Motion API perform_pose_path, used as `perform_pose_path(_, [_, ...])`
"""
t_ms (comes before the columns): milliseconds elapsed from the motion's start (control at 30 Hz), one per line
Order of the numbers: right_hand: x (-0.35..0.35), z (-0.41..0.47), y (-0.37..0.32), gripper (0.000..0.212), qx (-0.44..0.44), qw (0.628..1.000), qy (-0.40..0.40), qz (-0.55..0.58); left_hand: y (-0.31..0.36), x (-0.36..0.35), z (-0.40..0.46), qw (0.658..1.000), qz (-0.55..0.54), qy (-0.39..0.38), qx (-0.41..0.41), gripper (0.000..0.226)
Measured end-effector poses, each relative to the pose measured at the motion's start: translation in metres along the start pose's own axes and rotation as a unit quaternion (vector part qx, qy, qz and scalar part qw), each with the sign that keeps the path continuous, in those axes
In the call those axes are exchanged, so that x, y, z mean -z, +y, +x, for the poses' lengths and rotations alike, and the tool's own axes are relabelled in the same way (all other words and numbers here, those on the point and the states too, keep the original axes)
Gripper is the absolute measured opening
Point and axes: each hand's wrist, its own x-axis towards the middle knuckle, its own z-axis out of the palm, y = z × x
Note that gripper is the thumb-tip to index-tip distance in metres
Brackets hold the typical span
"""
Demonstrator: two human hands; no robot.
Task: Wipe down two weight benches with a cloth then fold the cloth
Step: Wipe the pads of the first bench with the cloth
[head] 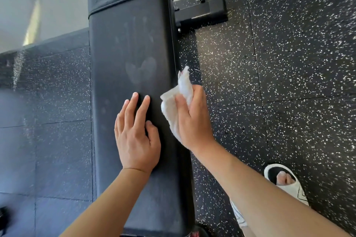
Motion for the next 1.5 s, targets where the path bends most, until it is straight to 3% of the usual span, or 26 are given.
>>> perform_pose_path(133, [0.000, -0.007, 0.005, 0.018, 0.018, 1.000, 0.012, -0.011, 0.002, -0.001, 0.000, 1.000, 0.002, 0.005, 0.000, 0.060])
perform_pose_path(400, [0.028, -0.153, 0.049, 0.030, 0.017, 0.998, -0.053, -0.034, 0.004, -0.001, 0.000, 1.000, 0.005, 0.015, 0.000, 0.060])
perform_pose_path(500, [0.034, -0.178, 0.054, 0.024, 0.001, 0.997, -0.064, -0.039, 0.004, 0.000, 0.000, 1.000, 0.004, 0.014, 0.002, 0.060])
perform_pose_path(800, [-0.001, -0.027, 0.008, 0.018, 0.021, 0.998, 0.027, -0.049, 0.005, 0.000, -0.001, 1.000, 0.001, 0.019, 0.003, 0.060])
perform_pose_path(900, [-0.004, -0.018, 0.007, 0.018, 0.021, 0.998, 0.038, -0.034, 0.005, -0.001, -0.002, 1.000, 0.002, 0.020, 0.004, 0.060])
perform_pose_path(1200, [0.013, -0.166, 0.049, 0.015, 0.008, 1.000, 0.009, 0.022, 0.006, 0.000, -0.002, 1.000, 0.003, 0.027, 0.005, 0.059])
perform_pose_path(1300, [0.019, -0.208, 0.067, 0.035, 0.003, 0.999, -0.009, -0.047, 0.006, 0.000, -0.002, 1.000, 0.001, 0.028, -0.001, 0.059])
perform_pose_path(1400, [0.021, -0.226, 0.073, 0.046, -0.030, 0.998, -0.020, -0.057, 0.006, 0.000, -0.002, 1.000, -0.003, 0.028, -0.001, 0.058])
perform_pose_path(1500, [0.020, -0.217, 0.070, 0.039, -0.045, 0.999, -0.023, -0.003, 0.007, 0.001, -0.002, 1.000, -0.002, 0.029, -0.004, 0.058])
